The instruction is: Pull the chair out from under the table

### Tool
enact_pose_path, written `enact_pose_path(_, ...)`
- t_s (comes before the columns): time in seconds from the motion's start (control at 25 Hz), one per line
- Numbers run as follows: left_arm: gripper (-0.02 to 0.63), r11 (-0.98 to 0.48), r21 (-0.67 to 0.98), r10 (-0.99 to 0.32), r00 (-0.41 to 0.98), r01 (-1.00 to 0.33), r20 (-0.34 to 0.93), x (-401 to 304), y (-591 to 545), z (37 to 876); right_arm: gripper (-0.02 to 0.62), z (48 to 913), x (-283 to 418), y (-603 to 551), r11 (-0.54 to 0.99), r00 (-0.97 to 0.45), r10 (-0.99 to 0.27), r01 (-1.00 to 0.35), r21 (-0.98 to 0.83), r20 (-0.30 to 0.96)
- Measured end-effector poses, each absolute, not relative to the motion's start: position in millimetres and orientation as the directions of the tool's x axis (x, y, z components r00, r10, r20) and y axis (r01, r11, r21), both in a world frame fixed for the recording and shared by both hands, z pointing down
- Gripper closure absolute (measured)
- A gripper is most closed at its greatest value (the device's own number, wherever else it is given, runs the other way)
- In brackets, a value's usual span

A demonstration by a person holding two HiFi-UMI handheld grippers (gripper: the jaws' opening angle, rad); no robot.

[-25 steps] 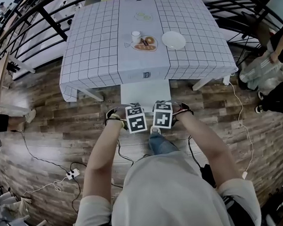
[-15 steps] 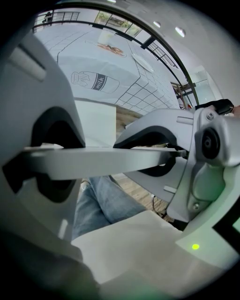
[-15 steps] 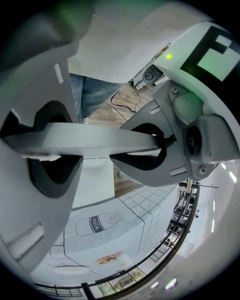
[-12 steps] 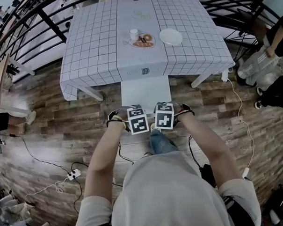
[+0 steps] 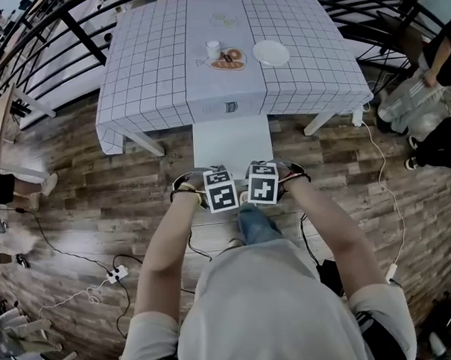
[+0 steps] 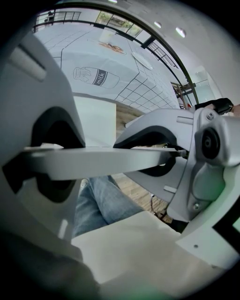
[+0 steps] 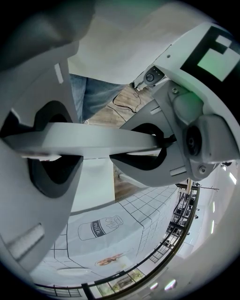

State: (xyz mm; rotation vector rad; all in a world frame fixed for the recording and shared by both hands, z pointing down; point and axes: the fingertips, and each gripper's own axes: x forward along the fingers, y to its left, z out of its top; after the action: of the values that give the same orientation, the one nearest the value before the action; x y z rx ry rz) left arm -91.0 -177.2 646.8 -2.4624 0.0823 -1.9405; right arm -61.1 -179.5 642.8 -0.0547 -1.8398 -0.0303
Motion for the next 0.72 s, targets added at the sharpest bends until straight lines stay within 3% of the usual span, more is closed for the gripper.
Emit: enact_pose_path(0.72,0.528,-0.999,-0.035,-0.043,0.233,-0.036,0.971,-86.5,-141.1,645.5,0.522,641.9,-56.4,-143.2,0.998,-0.26,0.028,0.058,-0.013,0.965)
